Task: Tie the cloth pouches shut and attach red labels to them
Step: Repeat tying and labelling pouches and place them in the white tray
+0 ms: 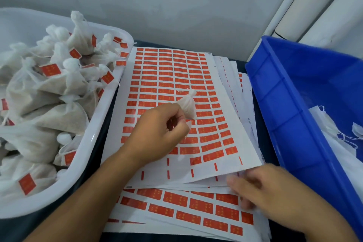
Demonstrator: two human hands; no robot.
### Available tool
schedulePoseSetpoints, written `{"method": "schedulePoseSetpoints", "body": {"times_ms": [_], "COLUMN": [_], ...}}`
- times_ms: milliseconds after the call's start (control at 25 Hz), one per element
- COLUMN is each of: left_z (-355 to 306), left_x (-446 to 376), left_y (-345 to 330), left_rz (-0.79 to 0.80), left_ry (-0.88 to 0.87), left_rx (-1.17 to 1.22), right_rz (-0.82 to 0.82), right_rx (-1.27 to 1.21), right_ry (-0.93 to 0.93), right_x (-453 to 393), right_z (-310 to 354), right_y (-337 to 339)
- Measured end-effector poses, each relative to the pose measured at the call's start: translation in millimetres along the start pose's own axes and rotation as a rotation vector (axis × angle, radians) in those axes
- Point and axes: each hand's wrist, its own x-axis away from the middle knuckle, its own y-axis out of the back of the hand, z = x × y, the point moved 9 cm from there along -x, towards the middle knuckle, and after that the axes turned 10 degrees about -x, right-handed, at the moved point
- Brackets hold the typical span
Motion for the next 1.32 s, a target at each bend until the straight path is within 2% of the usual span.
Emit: {"method": "schedulePoseSetpoints", "body": {"times_ms": [120, 200, 280, 320, 480, 560, 840, 1000, 1160, 1320], "left_z": [3, 4, 2, -1, -7, -3, 2, 6, 17, 12], "left_x": [-2, -2, 0, 0, -3, -6, -7, -6, -16, -39], "left_y": [6, 7, 6, 6, 7, 9, 9, 7, 1, -16], "left_rz": [-0.055, -0.065, -0.066, -0.069, -0.1, -0.115, -0.139, -0.136, -0.167, -0.086], "left_ry": [0.035, 0.035, 0.008, -0.014, -0.095, -0.089, -0.066, 0.007, 0.138, 0.167], "left_rx": [0.035, -0.008, -0.099, -0.152, -0.368, -0.409, -0.415, -0.32, -0.371, -0.491], "right_rz": [-0.101, -0.233, -0.381, -0.402, -0.321, -0.349, -0.47, -0.546, -0.677, -0.753], "right_rx": [0.058, 0.153, 0.058, -0.009, -0.046, -0.015, -0.129, -0.142, -0.376, -0.673], "right_ry": [0.016, 0.206, 0.452, 0.511, 0.523, 0.533, 0.58, 0.497, 0.495, 0.556], "right_x": [38, 46, 31, 12, -71, -86, -96, -99, -91, -84], "right_z": [19, 60, 99, 110, 129, 126, 103, 84, 68, 62], "right_y": [13, 19, 26, 27, 9, 6, 11, 25, 47, 56]}}
